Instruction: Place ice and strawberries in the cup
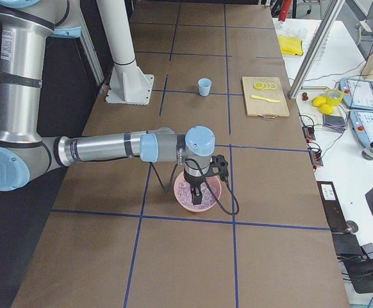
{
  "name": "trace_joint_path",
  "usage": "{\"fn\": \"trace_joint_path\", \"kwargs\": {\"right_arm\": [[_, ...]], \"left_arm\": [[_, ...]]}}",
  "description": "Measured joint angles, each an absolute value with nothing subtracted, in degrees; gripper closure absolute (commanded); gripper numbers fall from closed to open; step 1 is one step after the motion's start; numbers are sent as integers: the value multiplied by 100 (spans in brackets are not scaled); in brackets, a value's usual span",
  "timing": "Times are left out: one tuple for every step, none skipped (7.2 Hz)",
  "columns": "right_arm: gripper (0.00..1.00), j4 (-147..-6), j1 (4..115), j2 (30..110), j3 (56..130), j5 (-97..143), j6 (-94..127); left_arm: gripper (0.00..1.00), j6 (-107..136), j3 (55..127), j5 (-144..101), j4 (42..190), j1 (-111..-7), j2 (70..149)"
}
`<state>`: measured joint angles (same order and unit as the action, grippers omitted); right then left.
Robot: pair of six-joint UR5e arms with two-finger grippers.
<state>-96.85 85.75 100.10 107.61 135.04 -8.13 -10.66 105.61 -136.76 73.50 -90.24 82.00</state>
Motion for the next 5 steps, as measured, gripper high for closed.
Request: {"fn": "trace_joint_path", "kwargs": {"right_arm": [[1, -9670, 8587, 10054, 10721, 13559, -892], [1, -9661, 8591, 10070, 10694, 13625, -939], [1, -9659, 8597, 10063, 10676, 13672, -957], [1, -9659, 8601, 10053, 10675, 13683, -966], [1, -9652, 8603, 10046, 10667, 13669, -974]], "left_arm": [[0, -1069, 10533, -13699, 7373, -9020, 8200], [0, -1069, 10517, -13707, 7448, -9018, 8204], [0, -1066, 10506, -13710, 7538, -9015, 8212], [0, -1062, 10524, -13711, 7580, -9008, 8227], [0, -1058, 10557, -13711, 7580, -9004, 8240]]}}
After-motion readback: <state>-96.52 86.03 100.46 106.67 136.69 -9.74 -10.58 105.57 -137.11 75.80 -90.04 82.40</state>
